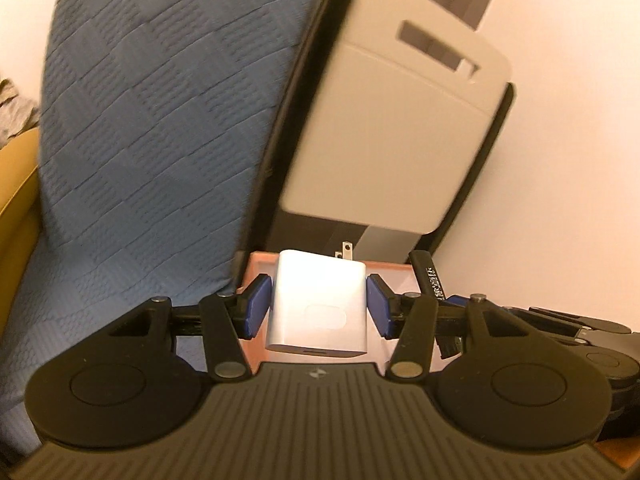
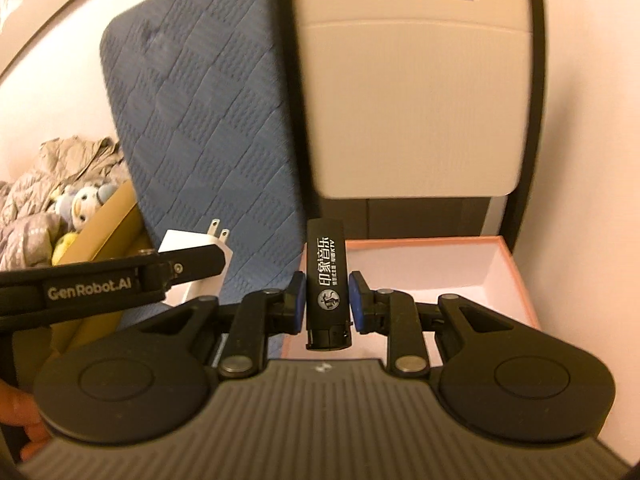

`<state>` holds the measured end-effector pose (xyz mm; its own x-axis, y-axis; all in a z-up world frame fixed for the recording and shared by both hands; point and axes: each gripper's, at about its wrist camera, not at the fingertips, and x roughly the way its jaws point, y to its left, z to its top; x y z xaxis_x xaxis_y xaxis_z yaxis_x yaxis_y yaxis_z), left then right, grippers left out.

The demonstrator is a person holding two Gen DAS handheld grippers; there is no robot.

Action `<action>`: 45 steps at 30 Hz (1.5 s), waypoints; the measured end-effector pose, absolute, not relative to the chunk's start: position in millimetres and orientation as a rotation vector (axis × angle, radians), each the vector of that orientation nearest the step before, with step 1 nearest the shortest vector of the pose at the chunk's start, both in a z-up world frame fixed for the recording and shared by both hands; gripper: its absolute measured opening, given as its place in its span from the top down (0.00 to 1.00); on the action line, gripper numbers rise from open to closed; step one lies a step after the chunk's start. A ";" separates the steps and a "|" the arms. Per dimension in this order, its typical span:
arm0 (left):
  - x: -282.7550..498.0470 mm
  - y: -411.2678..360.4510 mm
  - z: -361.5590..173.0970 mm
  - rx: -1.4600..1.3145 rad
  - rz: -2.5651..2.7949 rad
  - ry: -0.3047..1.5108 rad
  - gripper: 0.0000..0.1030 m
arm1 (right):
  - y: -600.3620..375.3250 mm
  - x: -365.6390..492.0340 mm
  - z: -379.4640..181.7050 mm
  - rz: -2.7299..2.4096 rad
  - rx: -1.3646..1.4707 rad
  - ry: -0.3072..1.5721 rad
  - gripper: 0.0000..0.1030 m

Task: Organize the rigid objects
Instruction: 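Carry the charger with the left tool while the right tool carries the USB stick into the pink box, then open the left tool to drop the charger while the right tool releases the USB stick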

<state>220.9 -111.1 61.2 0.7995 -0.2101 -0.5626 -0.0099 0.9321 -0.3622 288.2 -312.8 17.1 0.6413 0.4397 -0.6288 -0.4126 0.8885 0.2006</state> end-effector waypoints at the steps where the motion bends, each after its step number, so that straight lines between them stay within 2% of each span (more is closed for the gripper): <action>1: 223.1 -117.7 63.4 -0.363 -0.116 0.634 0.44 | -318.1 289.4 18.5 0.478 0.044 0.720 0.74; 9: 244.3 -168.1 46.5 -0.346 -0.144 0.663 0.44 | -362.3 299.2 -1.7 0.412 0.058 0.746 0.74; 31: 288.4 -231.0 -84.8 -0.290 -0.144 0.958 0.44 | -398.7 325.2 -161.0 0.339 0.074 1.089 0.74; 39: 289.8 -247.0 -108.4 -0.265 -0.162 1.022 0.44 | -400.2 329.7 -193.5 0.335 0.100 1.133 0.74; 45: 288.4 -245.5 -109.2 -0.276 -0.159 1.023 0.44 | -405.8 331.3 -195.8 0.316 0.126 1.150 0.73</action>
<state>288.4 -245.5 -109.2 0.5137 -0.2582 -0.8182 0.0017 0.9540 -0.3000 331.3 -405.8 -195.8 0.3706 0.3092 -0.8758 -0.1813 0.9489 0.2583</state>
